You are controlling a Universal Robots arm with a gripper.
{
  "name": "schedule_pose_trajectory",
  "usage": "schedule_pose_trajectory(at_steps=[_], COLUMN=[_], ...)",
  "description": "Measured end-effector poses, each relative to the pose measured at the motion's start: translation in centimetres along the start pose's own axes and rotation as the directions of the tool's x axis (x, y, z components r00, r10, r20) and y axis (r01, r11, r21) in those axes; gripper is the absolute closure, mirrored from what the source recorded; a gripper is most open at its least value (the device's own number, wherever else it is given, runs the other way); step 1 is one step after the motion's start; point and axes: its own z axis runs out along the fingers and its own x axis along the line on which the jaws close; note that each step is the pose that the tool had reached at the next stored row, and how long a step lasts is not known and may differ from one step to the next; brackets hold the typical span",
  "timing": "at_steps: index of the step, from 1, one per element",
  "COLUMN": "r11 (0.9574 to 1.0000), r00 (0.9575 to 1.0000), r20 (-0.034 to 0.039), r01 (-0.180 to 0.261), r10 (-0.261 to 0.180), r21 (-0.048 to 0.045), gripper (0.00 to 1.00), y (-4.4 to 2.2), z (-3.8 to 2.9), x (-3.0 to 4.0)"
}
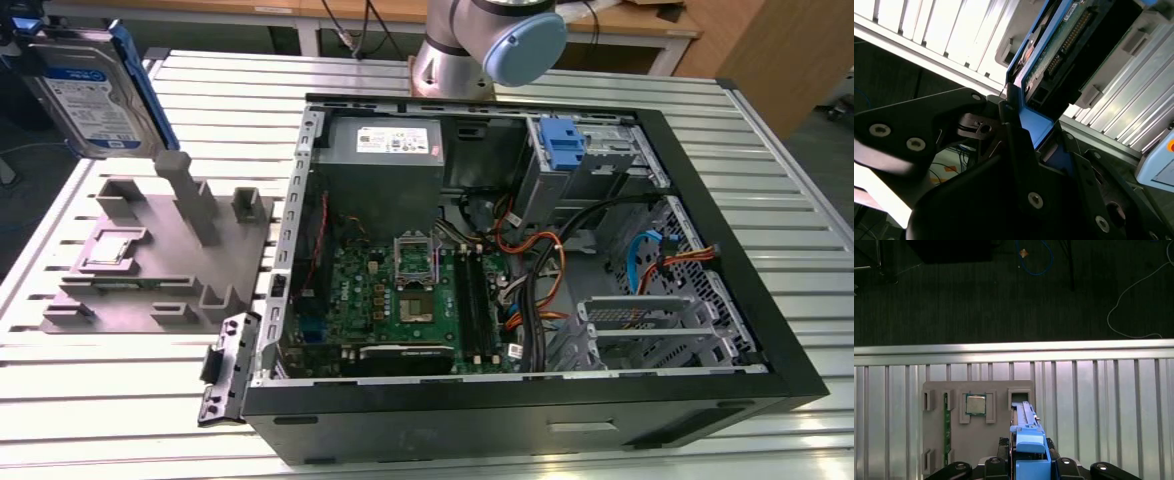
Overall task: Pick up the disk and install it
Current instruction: 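Pick up the disk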
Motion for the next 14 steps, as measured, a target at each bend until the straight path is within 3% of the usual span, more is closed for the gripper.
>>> schedule_pose_trajectory(at_steps=[14], r11=[1.0], r00=[1.0], r20=[0.0019], r01=[0.0], r10=[0.0], r21=[-0.0001], gripper=[0.64], y=[0.01], z=[-0.15], x=[0.0])
